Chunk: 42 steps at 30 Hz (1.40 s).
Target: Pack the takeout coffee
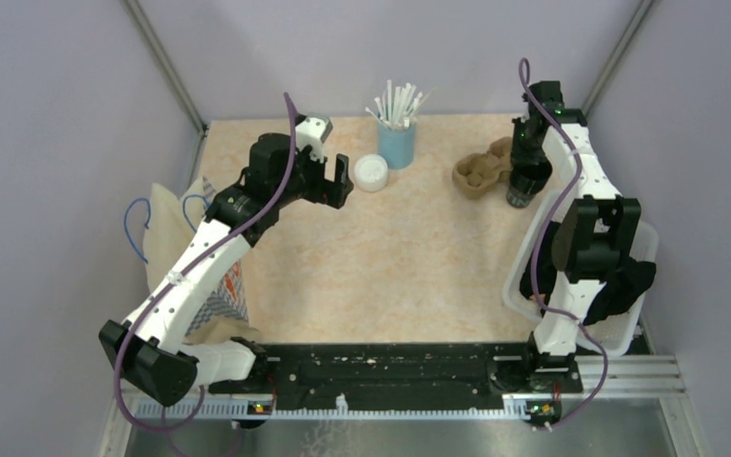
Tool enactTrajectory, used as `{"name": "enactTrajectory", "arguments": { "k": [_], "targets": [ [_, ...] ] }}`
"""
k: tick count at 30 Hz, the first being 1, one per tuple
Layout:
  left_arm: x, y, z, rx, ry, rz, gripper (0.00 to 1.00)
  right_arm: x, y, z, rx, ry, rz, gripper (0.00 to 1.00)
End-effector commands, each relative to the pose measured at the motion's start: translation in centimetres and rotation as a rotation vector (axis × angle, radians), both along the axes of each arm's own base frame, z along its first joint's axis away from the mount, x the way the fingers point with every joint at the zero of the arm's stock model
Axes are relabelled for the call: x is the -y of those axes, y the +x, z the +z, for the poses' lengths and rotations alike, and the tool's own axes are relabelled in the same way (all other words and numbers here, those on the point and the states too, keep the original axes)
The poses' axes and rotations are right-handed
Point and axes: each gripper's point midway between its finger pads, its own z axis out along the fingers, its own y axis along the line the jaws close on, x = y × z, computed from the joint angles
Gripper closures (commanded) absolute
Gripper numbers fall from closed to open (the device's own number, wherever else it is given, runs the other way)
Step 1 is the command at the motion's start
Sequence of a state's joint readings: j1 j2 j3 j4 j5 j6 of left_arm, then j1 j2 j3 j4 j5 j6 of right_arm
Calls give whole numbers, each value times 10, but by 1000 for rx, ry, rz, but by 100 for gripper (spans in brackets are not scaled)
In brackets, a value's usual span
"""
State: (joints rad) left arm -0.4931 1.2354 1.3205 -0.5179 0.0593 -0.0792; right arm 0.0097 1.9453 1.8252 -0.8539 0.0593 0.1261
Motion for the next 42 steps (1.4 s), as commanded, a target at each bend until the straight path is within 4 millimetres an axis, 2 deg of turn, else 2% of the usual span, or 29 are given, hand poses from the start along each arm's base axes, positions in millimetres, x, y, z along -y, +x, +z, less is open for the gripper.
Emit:
{"name": "enactTrajectory", "arguments": {
  "k": [1, 10, 18, 23, 33, 35, 42],
  "targets": [
    [5, 4, 18, 52, -25, -13, 2, 3, 0, 9, 26, 0, -4, 82],
    [5, 4, 18, 51, -26, -12, 2, 2, 0, 15, 37, 7, -1, 83],
    [6, 4, 19, 51, -30, -16, 2, 0, -1, 17, 42, 15, 4, 87],
    [7, 4, 19, 51, -32, -19, 2, -1, -3, 18, 39, 17, 6, 84],
    [9, 4, 19, 49, -35, -24, 2, -3, -3, 22, 48, 29, 11, 85],
    [9, 4, 18, 48, -34, -23, 2, 10, -3, 22, 48, 31, -16, 85],
    [9, 4, 18, 48, -33, -23, 1, 13, -4, 24, 49, 40, -24, 85]
  ]
}}
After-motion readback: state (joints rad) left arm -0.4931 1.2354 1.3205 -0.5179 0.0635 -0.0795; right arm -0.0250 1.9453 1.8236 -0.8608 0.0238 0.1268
